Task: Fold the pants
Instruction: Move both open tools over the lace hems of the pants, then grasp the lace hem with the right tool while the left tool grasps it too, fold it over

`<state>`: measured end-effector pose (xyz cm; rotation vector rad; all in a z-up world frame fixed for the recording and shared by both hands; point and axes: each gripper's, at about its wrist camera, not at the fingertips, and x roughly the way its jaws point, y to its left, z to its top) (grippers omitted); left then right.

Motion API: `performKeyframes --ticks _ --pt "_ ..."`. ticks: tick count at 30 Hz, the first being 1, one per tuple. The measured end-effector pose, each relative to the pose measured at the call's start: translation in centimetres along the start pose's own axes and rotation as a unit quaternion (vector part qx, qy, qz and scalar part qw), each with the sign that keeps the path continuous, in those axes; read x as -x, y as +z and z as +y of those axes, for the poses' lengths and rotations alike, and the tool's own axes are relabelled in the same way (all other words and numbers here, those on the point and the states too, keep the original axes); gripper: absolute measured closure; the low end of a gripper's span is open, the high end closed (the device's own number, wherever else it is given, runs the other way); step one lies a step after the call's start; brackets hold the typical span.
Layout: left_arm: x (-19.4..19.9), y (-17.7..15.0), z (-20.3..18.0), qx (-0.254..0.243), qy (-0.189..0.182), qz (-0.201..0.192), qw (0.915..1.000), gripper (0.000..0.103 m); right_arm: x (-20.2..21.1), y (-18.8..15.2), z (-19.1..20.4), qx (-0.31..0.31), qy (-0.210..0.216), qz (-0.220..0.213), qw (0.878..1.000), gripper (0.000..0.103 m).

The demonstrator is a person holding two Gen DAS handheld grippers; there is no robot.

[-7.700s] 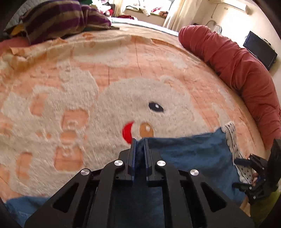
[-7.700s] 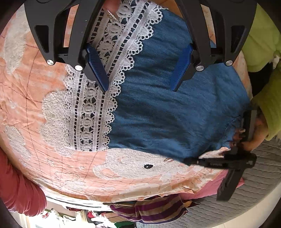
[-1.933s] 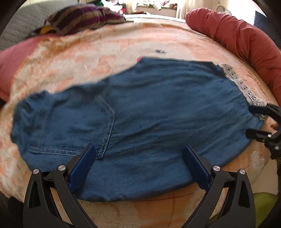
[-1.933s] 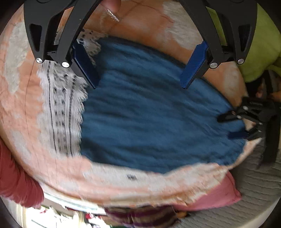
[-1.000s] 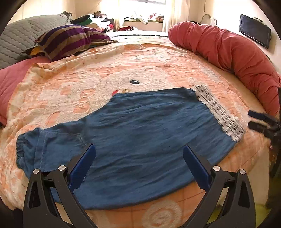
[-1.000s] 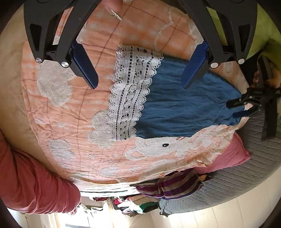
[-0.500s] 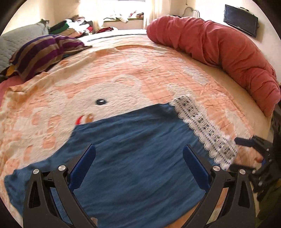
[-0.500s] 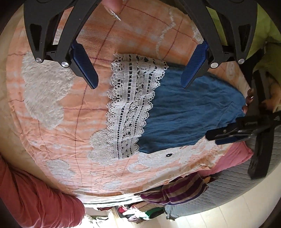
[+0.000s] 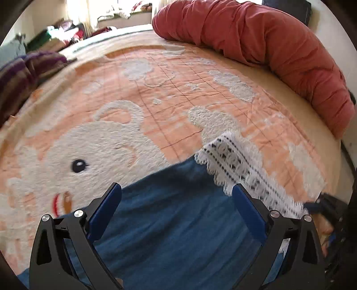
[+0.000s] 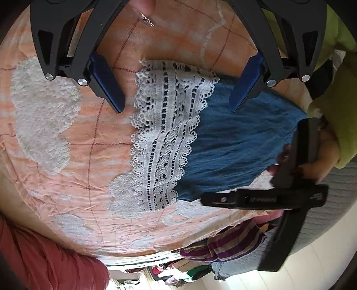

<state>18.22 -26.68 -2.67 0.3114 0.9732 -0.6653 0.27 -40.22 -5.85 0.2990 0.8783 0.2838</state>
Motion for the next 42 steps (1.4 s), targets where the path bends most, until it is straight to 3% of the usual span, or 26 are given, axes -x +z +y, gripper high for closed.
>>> performKeyframes --ticks 4,7,9,13,19,22,24,26,30,36,42 --pt "-1.9 0.9 -0.4 -0.024 -0.004 0.009 0.9997 0.005 -0.2 0.2 -0.1 -0.003 0.002 -0.001 1.0 0.018" --pt "-3.2 1.6 0.1 -0.015 -0.021 0.017 0.9995 0.009 -0.2 0.4 -0.2 -0.005 0.013 -0.002 1.0 0.023" --pt "-3.6 1.9 0.3 -0.008 -0.042 0.017 0.9989 0.025 -0.2 0.4 -0.1 -0.002 0.018 0.0 1.0 0.037" --pt "-5.2 1.9 -0.1 -0.028 -0.059 0.041 0.997 0.047 -0.3 0.4 0.0 0.003 0.025 0.002 1.0 0.045" --pt "-6.2 1.6 -0.2 -0.026 -0.08 0.047 0.9954 0.046 -1.0 0.6 -0.2 -0.009 0.021 0.002 1.0 0.046" --pt "-6.5 1.5 -0.3 -0.019 -0.086 0.046 0.9951 0.045 -1.2 0.8 0.1 -0.012 0.041 0.006 0.999 0.054" --pt "-6.4 1.2 -0.3 0.0 -0.091 0.045 0.9948 0.053 -1.2 0.8 0.3 -0.011 0.055 0.01 0.998 0.056" --pt "-6.2 0.9 -0.4 0.014 -0.099 0.042 0.9941 0.069 -1.6 0.8 0.3 -0.009 0.051 0.011 0.999 0.064" --pt "-6.1 0.5 -0.6 0.032 -0.098 0.038 0.9939 0.079 -2.0 1.0 0.3 -0.017 0.056 0.008 0.998 0.079" --pt "-4.4 0.0 0.7 0.054 -0.117 0.002 0.9916 0.096 -1.2 2.4 2.6 0.026 0.052 -0.007 0.998 0.083" --pt "-0.8 -1.6 4.2 0.1 -0.159 -0.056 0.9807 0.097 -0.9 4.0 7.6 0.099 0.061 -0.01 0.993 0.084"
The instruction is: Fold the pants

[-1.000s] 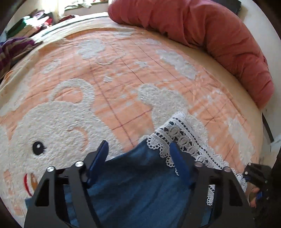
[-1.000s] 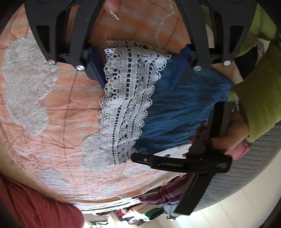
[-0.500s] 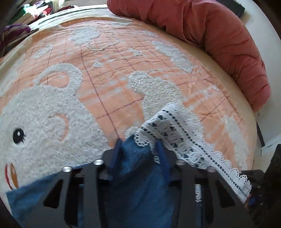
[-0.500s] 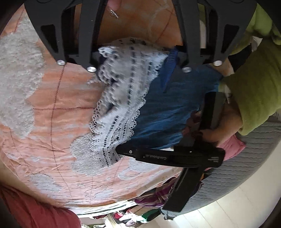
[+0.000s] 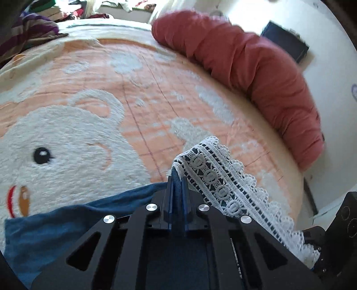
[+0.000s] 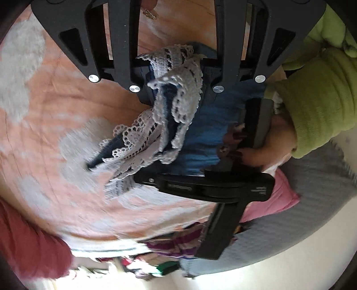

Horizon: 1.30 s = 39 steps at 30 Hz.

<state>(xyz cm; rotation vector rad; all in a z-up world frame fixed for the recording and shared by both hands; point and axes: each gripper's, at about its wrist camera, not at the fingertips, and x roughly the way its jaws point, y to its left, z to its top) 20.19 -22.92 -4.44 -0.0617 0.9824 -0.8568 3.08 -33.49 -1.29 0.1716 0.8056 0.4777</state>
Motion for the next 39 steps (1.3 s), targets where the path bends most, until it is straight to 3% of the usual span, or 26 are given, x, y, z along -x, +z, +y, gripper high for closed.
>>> performKeyframes --ticks 4,7,15,18,20,25,34,36,39 --pt "2.9 -0.4 2.3 0.032 -0.014 -0.024 0.9991 0.097 -1.7 1.6 3.6 0.05 0.008 0.011 0.999 0.084" --pt "5.5 -1.3 4.9 0.062 0.003 -0.038 0.9973 0.097 -3.9 2.7 7.2 0.102 0.013 0.025 0.994 0.084" --pt "16.3 -6.5 11.4 0.138 0.102 -0.103 0.9798 0.072 -11.0 1.5 14.1 0.212 0.013 0.108 0.971 0.083" --pt "19.2 -9.0 12.3 0.155 0.108 -0.12 0.9746 0.061 -12.5 1.1 15.4 0.228 0.013 0.123 0.966 0.07" --pt "20.2 -10.5 12.8 0.165 0.108 -0.121 0.9727 0.056 -12.6 1.1 16.2 0.235 0.023 0.123 0.964 0.06" --pt "20.9 -14.8 13.3 0.2 0.078 -0.115 0.9699 0.05 -10.0 1.7 16.8 0.243 0.059 0.109 0.962 0.052" --pt "21.1 -17.4 11.4 0.203 0.045 -0.109 0.9721 0.048 -6.0 5.7 12.2 0.204 -0.007 0.048 0.978 0.044" --pt "20.7 -18.0 10.5 0.202 0.026 -0.1 0.974 0.048 -6.2 7.1 11.8 0.201 -0.003 0.049 0.978 0.044" --pt "20.4 -18.6 9.8 0.202 0.026 -0.091 0.9747 0.048 -5.9 8.6 12.1 0.214 0.016 0.034 0.976 0.039"
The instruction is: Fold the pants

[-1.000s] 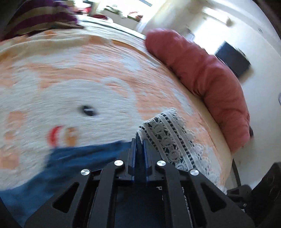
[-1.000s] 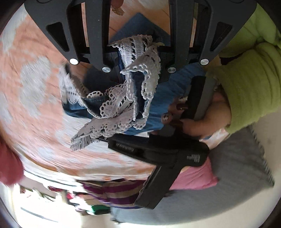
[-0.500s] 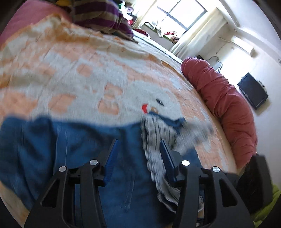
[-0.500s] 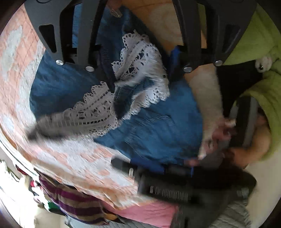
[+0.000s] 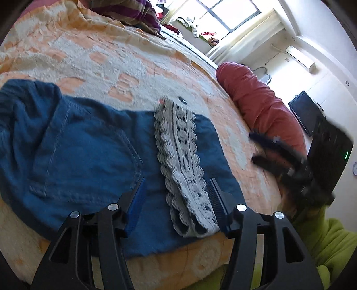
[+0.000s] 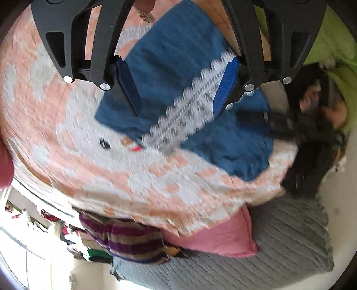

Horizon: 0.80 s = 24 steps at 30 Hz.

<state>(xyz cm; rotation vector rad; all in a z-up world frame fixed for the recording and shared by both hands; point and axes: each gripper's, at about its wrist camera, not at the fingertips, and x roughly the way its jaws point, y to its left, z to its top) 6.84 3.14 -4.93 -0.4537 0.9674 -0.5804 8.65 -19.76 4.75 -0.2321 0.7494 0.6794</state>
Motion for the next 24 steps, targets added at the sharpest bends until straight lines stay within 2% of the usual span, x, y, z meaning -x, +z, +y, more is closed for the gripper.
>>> performKeyframes --ticks 3,5,9,12,14,16,18,20,22,24 --pt "-1.0 -0.6 -0.6 -0.001 -0.002 0.019 0.9998 0.048 -1.4 1.3 0.0 0.031 -0.017 0.005 0.999 0.039" --pt "-1.9 -0.9 -1.0 -0.006 0.006 0.036 0.9993 0.048 -3.9 2.4 -0.6 0.043 -0.004 0.034 0.999 0.039" --pt "-3.0 -1.7 -2.3 -0.031 0.03 0.056 0.9975 0.05 -8.3 3.4 -0.8 0.076 0.008 0.09 0.993 0.052" --pt "-3.3 -2.0 -2.8 -0.041 0.043 0.058 0.9966 0.05 -11.6 4.7 -1.2 0.078 0.025 0.111 0.99 0.052" --pt "-3.7 -2.2 -3.0 -0.045 0.046 0.06 0.9961 0.056 -13.5 5.5 -1.7 0.075 0.037 0.124 0.989 0.052" --pt "-4.1 -2.4 -3.3 -0.052 0.05 0.066 0.9952 0.056 -15.6 5.8 -2.4 0.072 0.053 0.154 0.984 0.052" --pt "-4.2 -2.5 -3.3 -0.056 0.052 0.067 0.9948 0.056 -17.1 5.5 -2.7 0.068 0.066 0.18 0.979 0.066" --pt "-4.1 -2.5 -3.1 -0.051 0.046 0.067 0.9953 0.054 -17.8 4.6 -3.2 0.066 0.088 0.199 0.974 0.073" --pt "-4.3 -2.5 -2.9 -0.048 0.043 0.07 0.9955 0.053 -17.5 4.1 -3.5 0.062 0.102 0.193 0.974 0.078" --pt "-4.2 -2.5 -3.0 -0.05 0.039 0.071 0.9955 0.048 -16.6 3.6 -4.0 0.052 0.111 0.18 0.976 0.085"
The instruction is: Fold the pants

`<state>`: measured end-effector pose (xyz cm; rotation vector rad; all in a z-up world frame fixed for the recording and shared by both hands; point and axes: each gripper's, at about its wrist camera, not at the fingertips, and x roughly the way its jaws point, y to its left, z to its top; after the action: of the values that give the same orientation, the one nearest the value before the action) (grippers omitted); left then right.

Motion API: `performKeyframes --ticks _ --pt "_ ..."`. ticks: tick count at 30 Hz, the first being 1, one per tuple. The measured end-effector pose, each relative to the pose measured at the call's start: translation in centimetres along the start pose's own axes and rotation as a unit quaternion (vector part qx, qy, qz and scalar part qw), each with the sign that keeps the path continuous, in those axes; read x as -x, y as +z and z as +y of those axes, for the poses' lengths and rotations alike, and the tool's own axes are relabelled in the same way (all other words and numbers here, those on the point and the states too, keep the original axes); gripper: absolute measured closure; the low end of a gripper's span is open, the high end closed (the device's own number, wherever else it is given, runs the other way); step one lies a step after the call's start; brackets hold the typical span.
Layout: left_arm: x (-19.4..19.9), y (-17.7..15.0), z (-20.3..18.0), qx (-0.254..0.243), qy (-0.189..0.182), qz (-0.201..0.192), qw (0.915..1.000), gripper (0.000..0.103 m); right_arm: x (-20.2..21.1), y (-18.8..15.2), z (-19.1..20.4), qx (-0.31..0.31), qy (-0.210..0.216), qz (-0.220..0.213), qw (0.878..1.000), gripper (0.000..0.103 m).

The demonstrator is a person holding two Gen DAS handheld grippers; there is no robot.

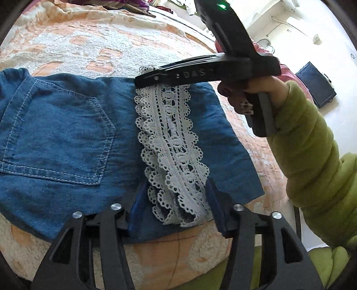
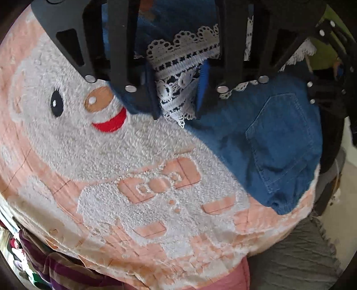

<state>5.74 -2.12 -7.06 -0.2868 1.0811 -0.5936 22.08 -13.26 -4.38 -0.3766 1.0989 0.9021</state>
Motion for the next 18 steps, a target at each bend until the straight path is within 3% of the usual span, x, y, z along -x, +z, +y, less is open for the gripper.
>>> performKeyframes --ticks 3,9,10,12,13,14,18 --pt "-0.2 0.2 -0.6 -0.008 0.003 0.003 1.0 0.04 1.3 -1.1 -0.4 -0.009 0.004 -0.019 1.0 0.088" --pt "-0.5 0.3 -0.5 0.004 0.011 0.0 0.9999 0.04 3.3 -2.0 -0.4 -0.007 0.011 -0.053 0.998 0.089" --pt "-0.6 0.3 -0.4 0.007 0.011 -0.004 0.9999 0.042 3.4 -1.8 -0.5 -0.008 0.013 -0.057 0.998 0.09" --pt "-0.3 0.3 0.1 0.018 0.02 -0.015 0.9995 0.06 3.7 -1.2 -0.2 -0.006 0.017 -0.068 0.998 0.09" --pt "-0.2 0.2 0.6 0.033 0.013 -0.018 0.9992 0.076 3.7 -0.9 0.0 -0.002 0.017 -0.071 0.997 0.091" --pt "0.0 0.2 1.0 0.043 0.008 -0.019 0.9989 0.082 3.9 -0.5 0.3 0.002 0.017 -0.075 0.997 0.091" --pt "1.2 -0.6 1.1 0.051 0.002 -0.026 0.9984 0.085 3.7 1.2 1.8 0.031 0.02 -0.082 0.996 0.091"
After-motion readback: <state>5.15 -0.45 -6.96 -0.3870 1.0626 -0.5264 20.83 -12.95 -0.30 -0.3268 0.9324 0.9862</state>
